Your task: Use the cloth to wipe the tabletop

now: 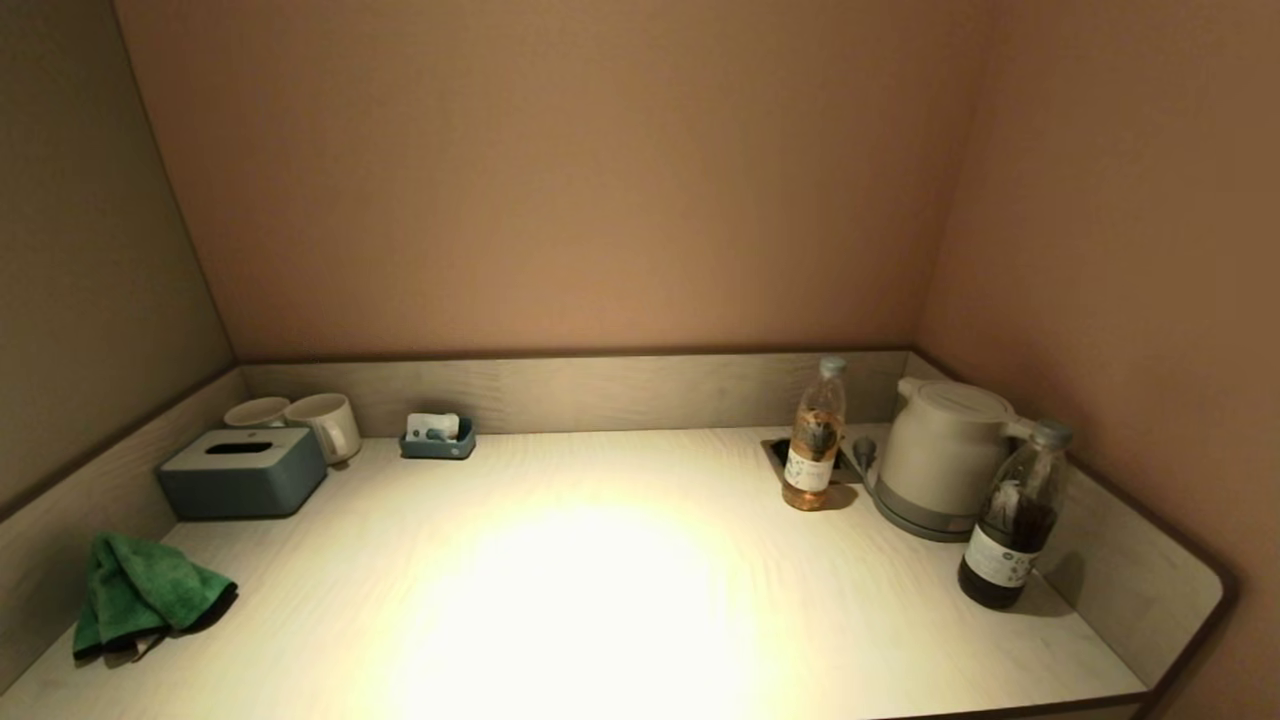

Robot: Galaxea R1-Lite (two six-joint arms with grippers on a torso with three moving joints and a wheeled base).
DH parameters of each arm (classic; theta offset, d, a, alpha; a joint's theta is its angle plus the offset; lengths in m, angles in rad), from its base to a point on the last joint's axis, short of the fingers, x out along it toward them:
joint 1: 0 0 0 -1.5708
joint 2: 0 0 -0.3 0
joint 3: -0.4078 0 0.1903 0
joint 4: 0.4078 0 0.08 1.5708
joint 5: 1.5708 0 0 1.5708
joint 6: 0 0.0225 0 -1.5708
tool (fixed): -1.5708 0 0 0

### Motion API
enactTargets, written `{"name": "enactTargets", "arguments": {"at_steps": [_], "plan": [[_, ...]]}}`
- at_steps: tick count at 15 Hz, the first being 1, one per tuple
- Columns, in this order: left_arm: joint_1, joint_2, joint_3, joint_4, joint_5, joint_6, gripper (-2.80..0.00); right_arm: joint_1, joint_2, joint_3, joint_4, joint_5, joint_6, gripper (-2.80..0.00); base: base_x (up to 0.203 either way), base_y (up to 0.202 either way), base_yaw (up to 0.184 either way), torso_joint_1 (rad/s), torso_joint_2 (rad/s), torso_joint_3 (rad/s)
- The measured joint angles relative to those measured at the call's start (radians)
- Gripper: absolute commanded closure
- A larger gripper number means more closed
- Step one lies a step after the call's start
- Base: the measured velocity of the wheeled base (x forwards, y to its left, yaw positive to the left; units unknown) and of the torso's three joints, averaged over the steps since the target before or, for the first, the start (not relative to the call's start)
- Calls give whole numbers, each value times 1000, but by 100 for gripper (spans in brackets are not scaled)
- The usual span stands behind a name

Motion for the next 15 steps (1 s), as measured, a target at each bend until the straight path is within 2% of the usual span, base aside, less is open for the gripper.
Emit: {"name": "enactTargets", "arguments": {"at_steps": [2,5,9,15], "plan": [[-80,2,5,44,83,18,0,1,0,0,-1,0,0,0,0,0,0,0,0,0],[-110,-1,34,55,174,22,0,0,0,0,0,0,0,0,0,0,0,0,0,0],[-115,-2,113,40,224,65,0,0,0,0,0,0,0,0,0,0,0,0,0,0],[-89,-3,139,33,295,60,0,0,0,0,-1,0,0,0,0,0,0,0,0,0]]}}
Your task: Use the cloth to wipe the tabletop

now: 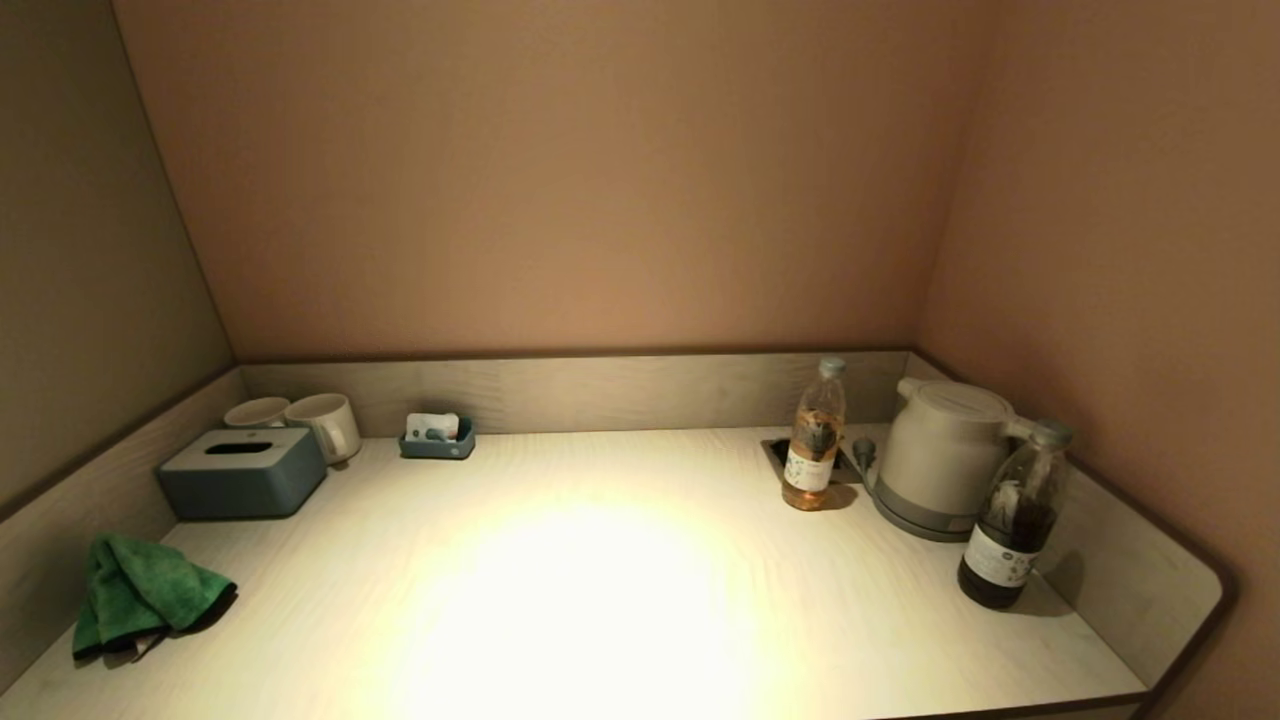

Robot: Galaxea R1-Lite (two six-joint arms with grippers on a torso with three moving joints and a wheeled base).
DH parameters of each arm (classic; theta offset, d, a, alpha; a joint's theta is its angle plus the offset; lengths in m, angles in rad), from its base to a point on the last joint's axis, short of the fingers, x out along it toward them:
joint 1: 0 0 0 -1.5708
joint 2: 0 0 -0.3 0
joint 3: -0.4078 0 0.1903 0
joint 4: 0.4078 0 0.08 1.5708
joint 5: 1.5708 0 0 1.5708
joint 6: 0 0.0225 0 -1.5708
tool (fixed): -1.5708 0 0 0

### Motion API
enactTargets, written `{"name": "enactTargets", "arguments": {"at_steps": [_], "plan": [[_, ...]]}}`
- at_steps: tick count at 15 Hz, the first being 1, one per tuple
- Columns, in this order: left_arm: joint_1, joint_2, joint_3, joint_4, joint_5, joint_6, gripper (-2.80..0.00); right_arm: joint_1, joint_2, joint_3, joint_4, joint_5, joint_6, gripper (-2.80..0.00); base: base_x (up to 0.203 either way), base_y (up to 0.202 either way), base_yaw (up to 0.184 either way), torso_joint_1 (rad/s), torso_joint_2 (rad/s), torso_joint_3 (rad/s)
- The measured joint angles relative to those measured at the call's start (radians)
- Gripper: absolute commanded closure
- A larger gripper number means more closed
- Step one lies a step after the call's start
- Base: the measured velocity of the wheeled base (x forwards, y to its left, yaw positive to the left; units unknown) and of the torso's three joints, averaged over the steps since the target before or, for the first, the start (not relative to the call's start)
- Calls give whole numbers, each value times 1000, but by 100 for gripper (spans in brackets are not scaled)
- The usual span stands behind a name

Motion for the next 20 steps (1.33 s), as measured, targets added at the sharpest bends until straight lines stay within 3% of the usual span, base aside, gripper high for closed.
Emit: {"name": "enactTargets", "arguments": {"at_steps": [8,10,14,20], "plan": [[60,-80,74,-3,8,-9,0,0,0,0,0,0,0,0,0,0,0,0,0,0],[60,-125,104,-6,35,-39,0,-1,0,0,1,0,0,0,0,0,0,0,0,0],[60,-200,172,-15,88,-42,0,0,0,0,1,-1,-1,0,0,0,0,0,0,0],[60,-269,329,-187,83,-20,0,0,0,0,1,0,0,0,0,0,0,0,0,0]]}}
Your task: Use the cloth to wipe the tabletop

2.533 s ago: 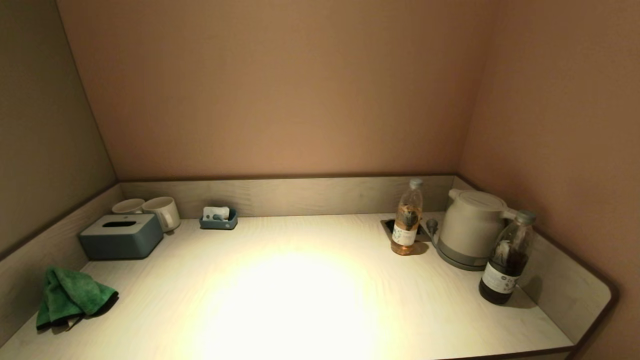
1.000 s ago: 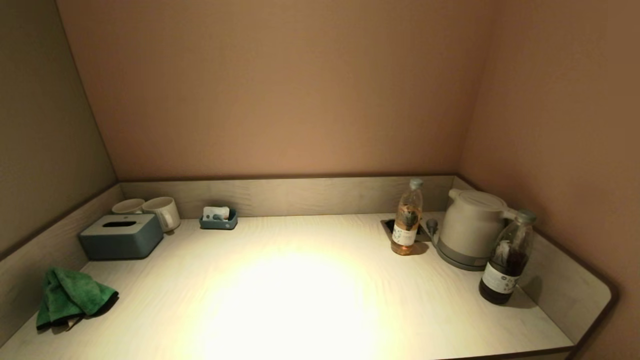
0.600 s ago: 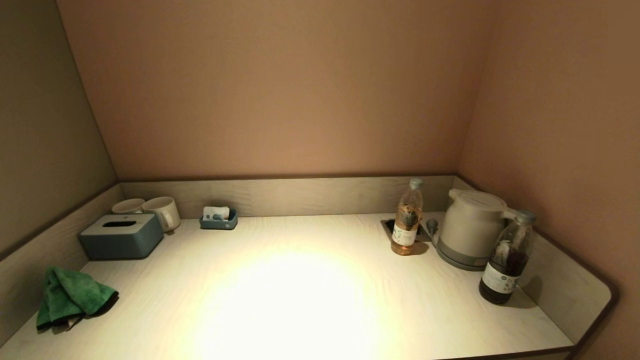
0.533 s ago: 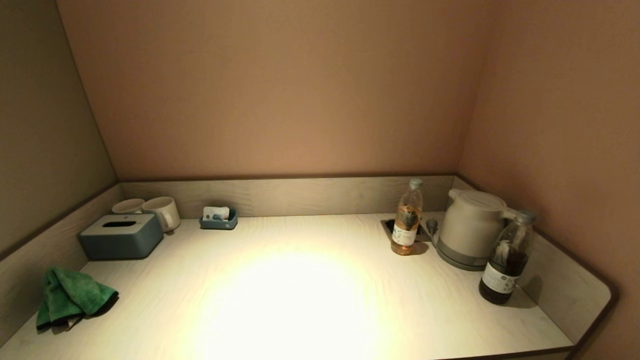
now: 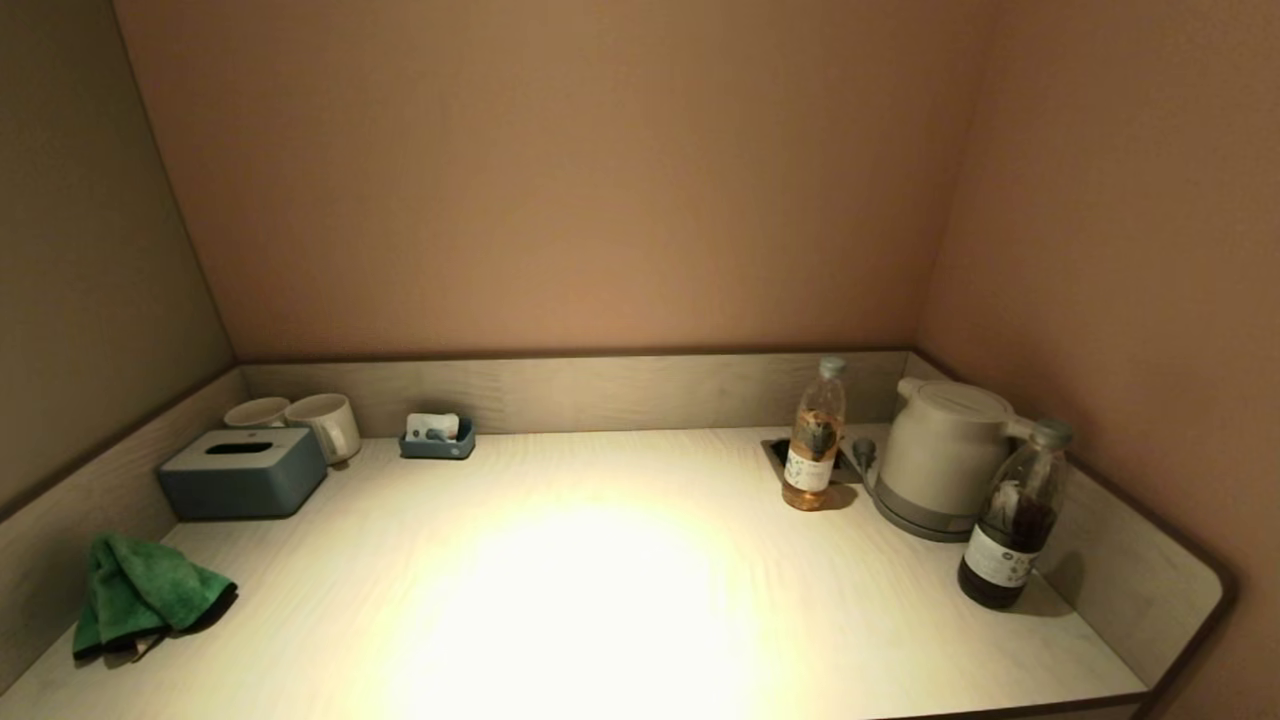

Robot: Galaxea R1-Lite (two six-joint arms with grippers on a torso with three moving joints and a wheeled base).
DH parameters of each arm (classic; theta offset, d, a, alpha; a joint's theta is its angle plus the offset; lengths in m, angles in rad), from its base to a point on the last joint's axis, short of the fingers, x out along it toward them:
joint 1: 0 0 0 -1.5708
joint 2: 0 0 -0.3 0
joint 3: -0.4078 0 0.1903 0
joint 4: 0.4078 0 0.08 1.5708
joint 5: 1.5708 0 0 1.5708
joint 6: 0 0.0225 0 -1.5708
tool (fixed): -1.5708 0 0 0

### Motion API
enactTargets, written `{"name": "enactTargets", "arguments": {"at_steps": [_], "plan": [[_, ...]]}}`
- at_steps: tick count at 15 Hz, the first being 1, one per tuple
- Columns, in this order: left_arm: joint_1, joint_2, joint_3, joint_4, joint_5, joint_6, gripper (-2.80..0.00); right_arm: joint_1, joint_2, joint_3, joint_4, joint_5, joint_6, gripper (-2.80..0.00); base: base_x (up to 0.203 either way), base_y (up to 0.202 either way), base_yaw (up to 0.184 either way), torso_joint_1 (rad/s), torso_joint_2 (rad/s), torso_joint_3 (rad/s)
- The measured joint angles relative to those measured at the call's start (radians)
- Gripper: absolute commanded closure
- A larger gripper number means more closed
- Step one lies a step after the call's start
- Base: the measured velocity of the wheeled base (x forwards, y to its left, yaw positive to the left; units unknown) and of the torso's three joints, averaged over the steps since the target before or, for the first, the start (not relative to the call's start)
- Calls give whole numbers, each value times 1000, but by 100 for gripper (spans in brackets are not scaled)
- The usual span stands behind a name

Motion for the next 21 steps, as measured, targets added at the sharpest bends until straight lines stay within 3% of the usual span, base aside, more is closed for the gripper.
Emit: {"name": "enactTargets", "arguments": {"at_steps": [4,8,14,21], "plan": [[0,-4,108,-106,7,113,0,0,0,0,0,0,0,0,0,0,0,0,0,0],[-1,-4,221,-199,14,278,0,0,0,0,0,1,0,0,0,0,0,0,0,0],[0,-5,309,-204,15,346,0,0,0,0,0,-1,0,0,0,0,0,0,0,0],[-1,-5,345,-166,11,335,0,0,0,0,0,0,0,0,0,0,0,0,0,0]]}}
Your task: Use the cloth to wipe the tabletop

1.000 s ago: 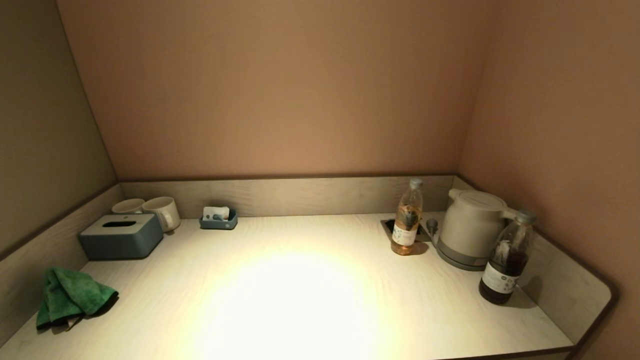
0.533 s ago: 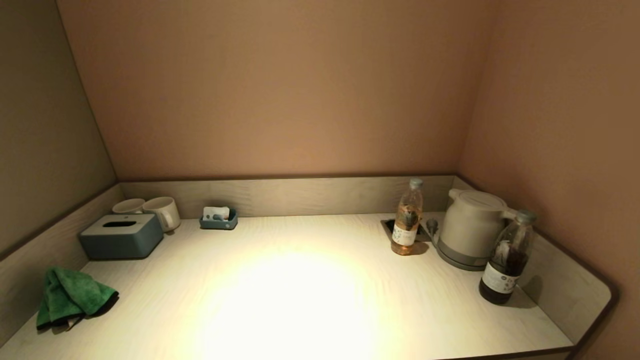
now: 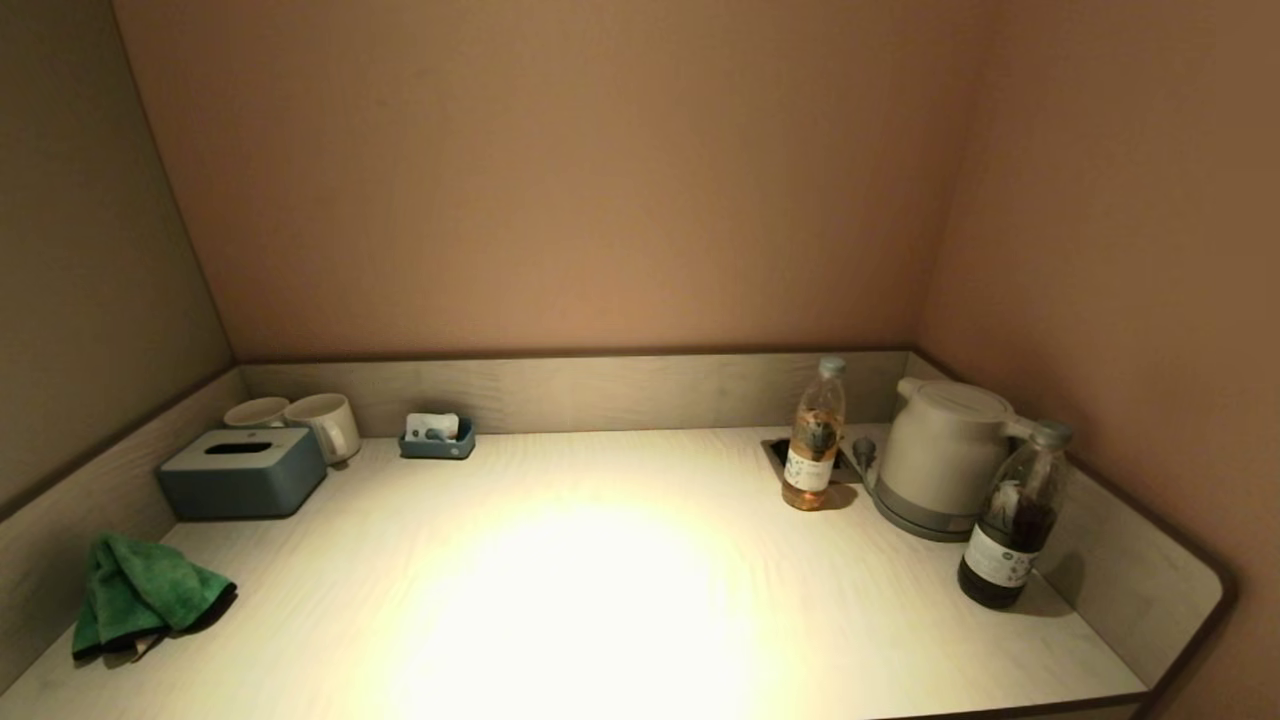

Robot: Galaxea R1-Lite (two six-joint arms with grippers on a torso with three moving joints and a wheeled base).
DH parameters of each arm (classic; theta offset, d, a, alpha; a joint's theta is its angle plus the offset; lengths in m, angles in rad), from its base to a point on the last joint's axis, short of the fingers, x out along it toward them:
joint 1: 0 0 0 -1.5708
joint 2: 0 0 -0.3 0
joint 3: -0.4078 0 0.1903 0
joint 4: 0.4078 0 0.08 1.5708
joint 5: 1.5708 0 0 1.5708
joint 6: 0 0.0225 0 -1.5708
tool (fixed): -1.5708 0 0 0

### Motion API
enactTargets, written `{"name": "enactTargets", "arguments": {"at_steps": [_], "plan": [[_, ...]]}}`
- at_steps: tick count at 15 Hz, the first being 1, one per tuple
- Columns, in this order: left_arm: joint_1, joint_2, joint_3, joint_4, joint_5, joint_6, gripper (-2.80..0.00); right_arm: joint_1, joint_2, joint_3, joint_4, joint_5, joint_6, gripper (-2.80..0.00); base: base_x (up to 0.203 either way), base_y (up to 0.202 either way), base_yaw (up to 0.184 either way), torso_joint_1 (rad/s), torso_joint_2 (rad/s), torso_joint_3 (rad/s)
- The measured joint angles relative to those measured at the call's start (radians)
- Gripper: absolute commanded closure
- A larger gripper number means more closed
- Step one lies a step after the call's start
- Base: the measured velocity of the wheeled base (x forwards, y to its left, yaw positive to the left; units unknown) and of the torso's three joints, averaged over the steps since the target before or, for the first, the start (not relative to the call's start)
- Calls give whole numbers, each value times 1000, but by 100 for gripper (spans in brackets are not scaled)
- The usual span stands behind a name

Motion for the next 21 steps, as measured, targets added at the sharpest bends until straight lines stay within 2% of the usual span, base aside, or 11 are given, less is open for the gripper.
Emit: {"name": "enactTargets", "arguments": {"at_steps": [2,8,21], "plan": [[0,0,3,10,-13,-17,0,0,0,0,0,0,0,0,0,0,0,0,0,0],[0,0,-1,77,-24,-126,0,0,0,0,0,0,0,0,0,0,0,0,0,0],[0,0,-1,77,-17,-133,0,0,0,0,0,0,0,0,0,0,0,0,0,0]]}}
